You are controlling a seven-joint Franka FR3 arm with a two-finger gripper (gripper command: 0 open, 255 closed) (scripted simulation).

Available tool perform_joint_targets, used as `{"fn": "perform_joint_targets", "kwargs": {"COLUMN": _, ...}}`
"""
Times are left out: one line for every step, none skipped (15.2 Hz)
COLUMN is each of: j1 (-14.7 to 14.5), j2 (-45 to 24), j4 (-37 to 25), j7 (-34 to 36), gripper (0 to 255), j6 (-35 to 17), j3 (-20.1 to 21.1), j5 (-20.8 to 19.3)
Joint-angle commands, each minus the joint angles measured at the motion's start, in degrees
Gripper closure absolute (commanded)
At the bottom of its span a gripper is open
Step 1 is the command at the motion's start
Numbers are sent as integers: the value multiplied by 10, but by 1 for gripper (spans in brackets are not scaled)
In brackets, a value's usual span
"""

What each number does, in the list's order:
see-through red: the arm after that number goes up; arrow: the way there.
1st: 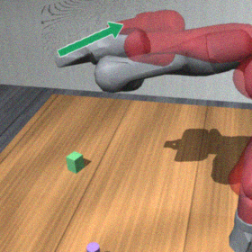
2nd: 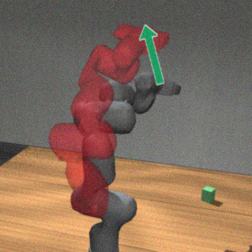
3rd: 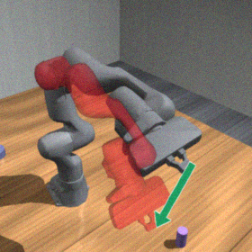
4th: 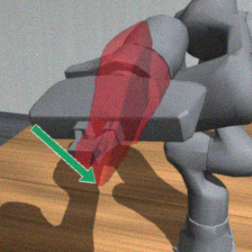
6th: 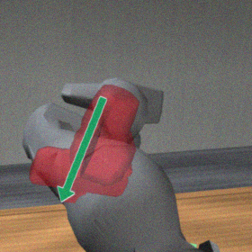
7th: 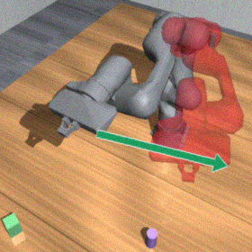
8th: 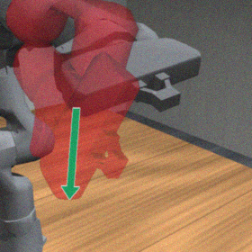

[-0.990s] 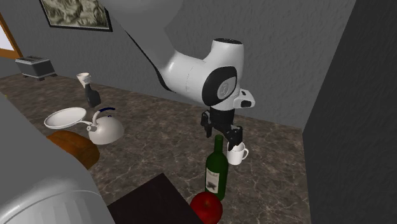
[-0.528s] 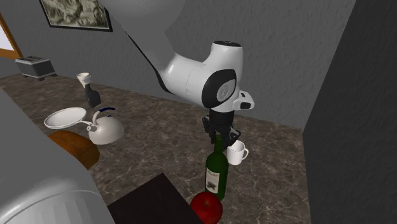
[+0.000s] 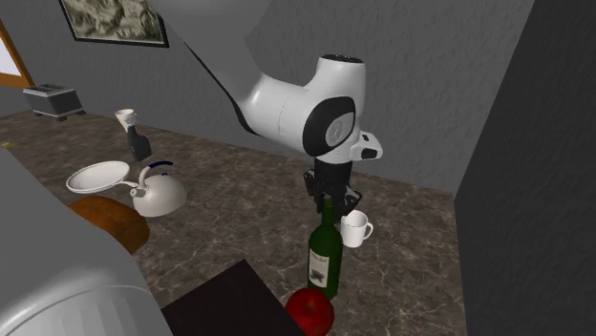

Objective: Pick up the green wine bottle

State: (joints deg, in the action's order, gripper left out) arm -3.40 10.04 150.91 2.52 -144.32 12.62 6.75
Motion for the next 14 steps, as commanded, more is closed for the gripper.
{"fn": "perform_joint_targets", "kwargs": {"j1": -1, "j2": 14, "j4": -4, "j7": -1, "gripper": 255, "j6": 19, "j3": -1, "j5": 2}}
{"fn": "perform_joint_targets", "kwargs": {"j1": -1, "j2": 21, "j4": -7, "j7": -2, "gripper": 255, "j6": 28, "j3": -2, "j5": 3}}
{"fn": "perform_joint_targets", "kwargs": {"j1": -1, "j2": 28, "j4": -9, "j7": -2, "gripper": 255, "j6": 37, "j3": -3, "j5": 3}}
{"fn": "perform_joint_targets", "kwargs": {"j1": -1, "j2": 34, "j4": -12, "j7": -3, "gripper": 255, "j6": 46, "j3": -3, "j5": 4}}
{"fn": "perform_joint_targets", "kwargs": {"j1": -1, "j2": 41, "j4": -15, "j7": -3, "gripper": 255, "j6": 56, "j3": -4, "j5": 4}}
{"fn": "perform_joint_targets", "kwargs": {"j1": -2, "j2": 47, "j4": -18, "j7": -3, "gripper": 255, "j6": 65, "j3": -5, "j5": 5}}
{"fn": "perform_joint_targets", "kwargs": {"j1": -2, "j2": 53, "j4": -22, "j7": -3, "gripper": 255, "j6": 74, "j3": -5, "j5": 5}}
{"fn": "perform_joint_targets", "kwargs": {"j1": -2, "j2": 58, "j4": -25, "j7": -4, "gripper": 255, "j6": 83, "j3": -6, "j5": 5}}
{"fn": "perform_joint_targets", "kwargs": {"j1": -2, "j2": 64, "j4": -29, "j7": -4, "gripper": 255, "j6": 92, "j3": -7, "j5": 6}}
{"fn": "perform_joint_targets", "kwargs": {"j1": -2, "j2": 69, "j4": -32, "j7": -4, "gripper": 255, "j6": 101, "j3": -7, "j5": 6}}
{"fn": "perform_joint_targets", "kwargs": {"j1": -2, "j2": 75, "j4": -36, "j7": -4, "gripper": 255, "j6": 110, "j3": -8, "j5": 6}}
{"fn": "perform_joint_targets", "kwargs": {"j1": -2, "j2": 80, "j4": -40, "j7": -4, "gripper": 255, "j6": 119, "j3": -9, "j5": 6}}
{"fn": "perform_joint_targets", "kwargs": {"j1": -2, "j2": 81, "j4": -41, "j7": -4, "gripper": 255, "j6": 121, "j3": -9, "j5": 6}}
{"fn": "perform_joint_targets", "kwargs": {"j1": -2, "j2": 80, "j4": -41, "j7": -4, "gripper": 255, "j6": 121, "j3": -9, "j5": 6}}
